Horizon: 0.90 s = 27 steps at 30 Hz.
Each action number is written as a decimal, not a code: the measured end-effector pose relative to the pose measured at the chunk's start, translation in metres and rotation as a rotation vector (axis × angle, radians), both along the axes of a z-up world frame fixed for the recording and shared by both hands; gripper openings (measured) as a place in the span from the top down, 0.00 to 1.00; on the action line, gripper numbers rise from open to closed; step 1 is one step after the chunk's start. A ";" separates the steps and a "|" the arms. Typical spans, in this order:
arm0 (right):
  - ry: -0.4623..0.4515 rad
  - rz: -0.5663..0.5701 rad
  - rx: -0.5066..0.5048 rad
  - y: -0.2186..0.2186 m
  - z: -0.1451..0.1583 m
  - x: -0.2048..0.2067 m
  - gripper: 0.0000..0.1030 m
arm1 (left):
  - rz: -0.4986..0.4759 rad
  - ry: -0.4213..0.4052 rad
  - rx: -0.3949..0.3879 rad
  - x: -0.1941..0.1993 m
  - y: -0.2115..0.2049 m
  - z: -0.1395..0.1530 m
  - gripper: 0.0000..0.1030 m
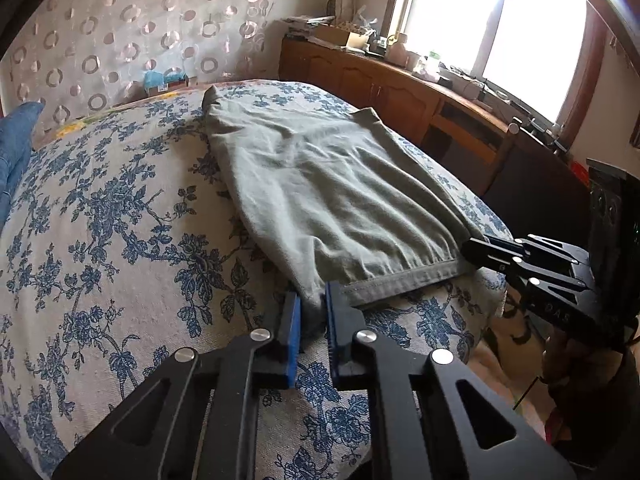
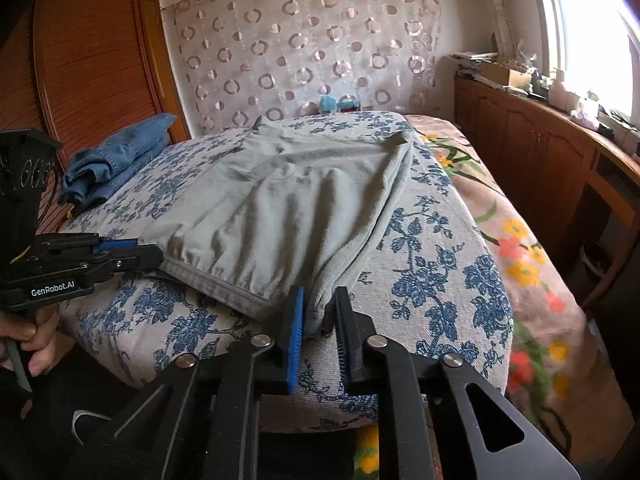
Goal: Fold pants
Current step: 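Close the left tool on the pants cuff end while the right tool grips the edge, then lift the held pants end up with both tools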
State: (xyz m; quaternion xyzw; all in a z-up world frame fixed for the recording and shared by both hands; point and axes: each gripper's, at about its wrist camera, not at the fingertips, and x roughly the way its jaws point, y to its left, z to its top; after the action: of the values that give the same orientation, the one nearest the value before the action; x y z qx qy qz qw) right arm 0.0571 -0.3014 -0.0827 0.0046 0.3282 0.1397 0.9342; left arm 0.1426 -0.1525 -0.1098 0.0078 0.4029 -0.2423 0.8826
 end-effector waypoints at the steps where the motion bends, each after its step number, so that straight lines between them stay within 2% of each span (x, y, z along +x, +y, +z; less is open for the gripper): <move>1: 0.000 0.004 -0.003 0.001 0.001 0.001 0.88 | 0.000 -0.004 -0.003 -0.001 0.001 0.003 0.90; 4: 0.003 0.013 0.024 0.000 0.005 0.002 0.88 | 0.006 -0.008 -0.013 -0.005 0.004 0.013 0.90; 12: -0.062 0.052 0.056 0.003 0.035 -0.010 0.89 | 0.001 -0.106 -0.058 -0.026 0.014 0.055 0.91; 18: -0.135 0.099 0.065 0.011 0.068 -0.025 0.89 | 0.007 -0.163 -0.133 -0.044 0.033 0.089 0.91; 27: -0.223 0.183 0.063 0.028 0.116 -0.035 0.89 | 0.044 -0.288 -0.157 -0.062 0.060 0.136 0.91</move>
State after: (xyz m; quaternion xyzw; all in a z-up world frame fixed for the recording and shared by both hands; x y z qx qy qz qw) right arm 0.0224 -0.2736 0.0329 -0.0117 0.2168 0.2341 0.9477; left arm 0.0803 -0.0922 0.0264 -0.0355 0.2520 -0.2502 0.9342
